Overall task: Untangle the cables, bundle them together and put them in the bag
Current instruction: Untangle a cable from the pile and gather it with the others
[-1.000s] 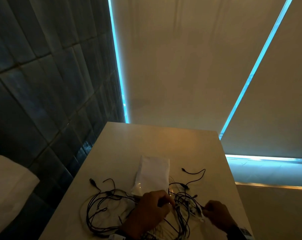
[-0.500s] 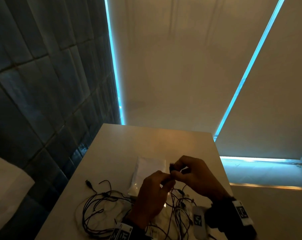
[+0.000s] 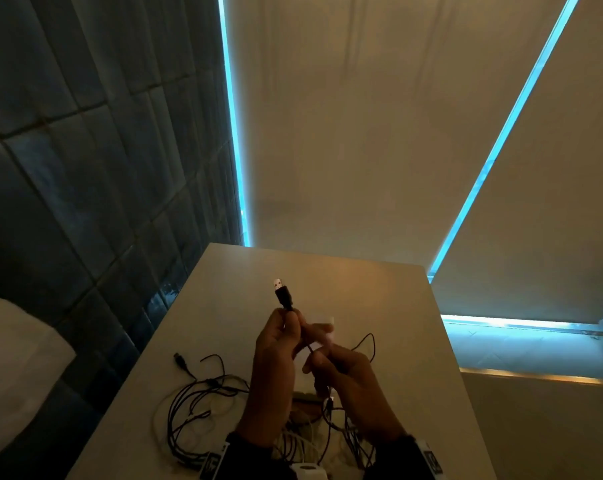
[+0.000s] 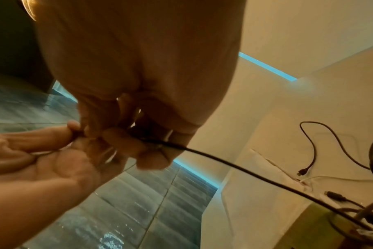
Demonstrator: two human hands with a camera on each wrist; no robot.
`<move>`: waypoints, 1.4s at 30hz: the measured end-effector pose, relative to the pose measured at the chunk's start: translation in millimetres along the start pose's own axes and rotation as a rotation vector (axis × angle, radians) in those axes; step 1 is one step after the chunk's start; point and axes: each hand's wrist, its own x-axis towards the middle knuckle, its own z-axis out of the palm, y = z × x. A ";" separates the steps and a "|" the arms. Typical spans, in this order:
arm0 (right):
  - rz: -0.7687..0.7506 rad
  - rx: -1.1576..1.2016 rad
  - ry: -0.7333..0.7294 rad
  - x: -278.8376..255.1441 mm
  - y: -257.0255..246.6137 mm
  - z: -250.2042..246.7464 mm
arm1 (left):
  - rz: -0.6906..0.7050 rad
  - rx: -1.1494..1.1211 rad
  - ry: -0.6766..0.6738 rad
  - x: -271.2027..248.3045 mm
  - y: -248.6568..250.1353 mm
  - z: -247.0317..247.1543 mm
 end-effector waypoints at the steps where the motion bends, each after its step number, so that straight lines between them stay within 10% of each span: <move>1: -0.007 0.007 -0.002 0.5 1.8 2.5 | -0.022 -0.066 -0.006 -2.1 2.2 0.7; 28: 0.156 -0.371 0.123 -7.2 112.9 5.0 | -0.112 -0.161 0.136 -9.6 26.8 -34.2; 35: 0.031 -0.289 0.287 9.5 36.4 2.4 | -0.231 -0.017 0.158 -9.0 17.7 -37.9; 42: -0.096 -0.071 0.020 0.7 -30.1 25.2 | -0.351 -0.023 0.089 -8.6 20.4 -29.3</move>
